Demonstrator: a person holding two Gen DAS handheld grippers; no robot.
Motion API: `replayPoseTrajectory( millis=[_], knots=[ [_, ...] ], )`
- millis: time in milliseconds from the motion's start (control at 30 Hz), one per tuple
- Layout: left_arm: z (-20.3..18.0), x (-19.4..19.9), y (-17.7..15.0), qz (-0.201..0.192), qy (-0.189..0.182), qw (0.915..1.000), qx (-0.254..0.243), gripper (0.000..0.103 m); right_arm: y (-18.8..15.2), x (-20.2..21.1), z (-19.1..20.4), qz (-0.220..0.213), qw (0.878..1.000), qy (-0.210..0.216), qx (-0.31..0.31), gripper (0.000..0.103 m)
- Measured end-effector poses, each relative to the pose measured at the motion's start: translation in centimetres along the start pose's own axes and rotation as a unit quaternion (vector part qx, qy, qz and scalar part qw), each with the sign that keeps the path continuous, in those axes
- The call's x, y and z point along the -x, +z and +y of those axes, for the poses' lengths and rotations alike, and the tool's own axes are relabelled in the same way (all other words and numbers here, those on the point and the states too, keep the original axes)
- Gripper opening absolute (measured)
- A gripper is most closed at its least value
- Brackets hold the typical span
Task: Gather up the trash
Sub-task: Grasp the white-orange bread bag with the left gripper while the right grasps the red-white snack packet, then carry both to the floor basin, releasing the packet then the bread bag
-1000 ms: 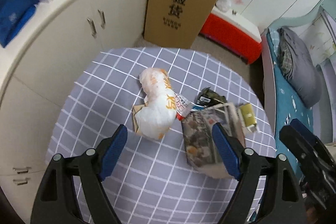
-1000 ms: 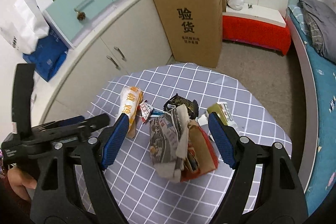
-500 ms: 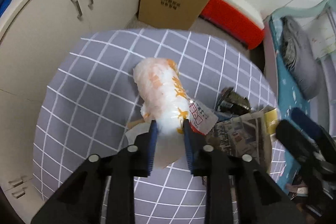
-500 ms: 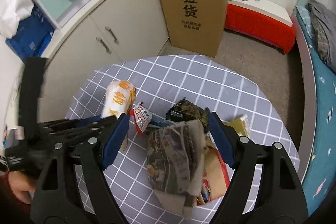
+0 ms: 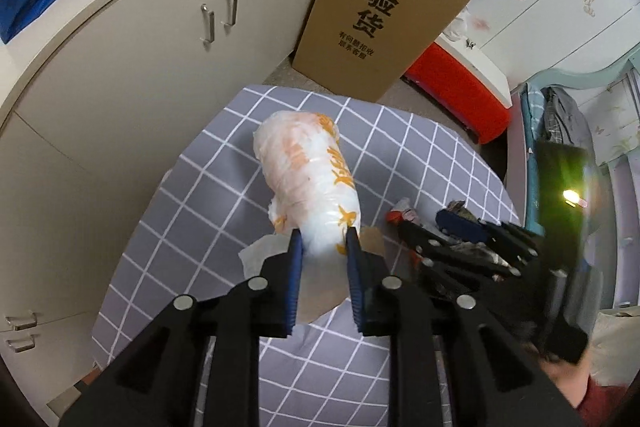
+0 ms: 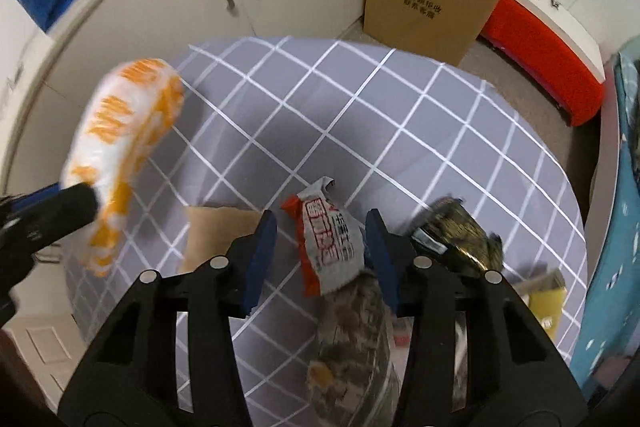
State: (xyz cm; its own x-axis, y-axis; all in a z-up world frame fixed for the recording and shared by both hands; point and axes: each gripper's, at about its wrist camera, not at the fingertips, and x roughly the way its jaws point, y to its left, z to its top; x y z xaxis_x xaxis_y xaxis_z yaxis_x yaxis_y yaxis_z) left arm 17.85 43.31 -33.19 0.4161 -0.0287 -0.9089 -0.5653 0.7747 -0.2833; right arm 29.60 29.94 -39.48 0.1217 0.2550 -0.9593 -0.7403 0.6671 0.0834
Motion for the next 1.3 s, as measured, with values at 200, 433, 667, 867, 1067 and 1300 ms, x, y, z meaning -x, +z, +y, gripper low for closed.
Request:
replayPoseTrajectory(
  millis=[200, 433, 667, 867, 1067, 1300],
  knots=[
    [-0.1, 0.5, -0.5, -0.008, 0.009, 0.9999, -0.010, 0.020, 0.4, -1.1, 0.1, 0.002, 1.000, -0.003, 0.015, 0.032],
    [-2.0, 3.2, -1.4, -0.035, 0.014, 0.9989, -0.027, 0.020, -0.4, 4.1, -1.4, -0.056, 0.996, 0.064, -0.031, 0.030],
    [-7.7, 6.7, -3.7, -0.057, -0.016, 0.9958, -0.070, 0.020, -4.0, 11.4, -5.5, -0.115, 0.982, 0.118, -0.096, 0.030],
    [-15.7, 9.1, -7.5, -0.061, -0.043, 0.9892, -0.126, 0.020, -11.5, 17.9, -11.5, -0.162, 0.965, 0.129, -0.162, 0.030],
    [-24.7, 10.2, -13.6, -0.052, -0.060, 0.9792, -0.187, 0.020, -20.2, 23.0, -17.1, -0.190, 0.951, 0.114, -0.214, 0.030],
    [-34.7, 11.3, -21.9, -0.050, -0.072, 0.9595, -0.268, 0.020, -30.9, 28.3, -23.3, -0.222, 0.934, 0.074, -0.269, 0.030]
  ],
)
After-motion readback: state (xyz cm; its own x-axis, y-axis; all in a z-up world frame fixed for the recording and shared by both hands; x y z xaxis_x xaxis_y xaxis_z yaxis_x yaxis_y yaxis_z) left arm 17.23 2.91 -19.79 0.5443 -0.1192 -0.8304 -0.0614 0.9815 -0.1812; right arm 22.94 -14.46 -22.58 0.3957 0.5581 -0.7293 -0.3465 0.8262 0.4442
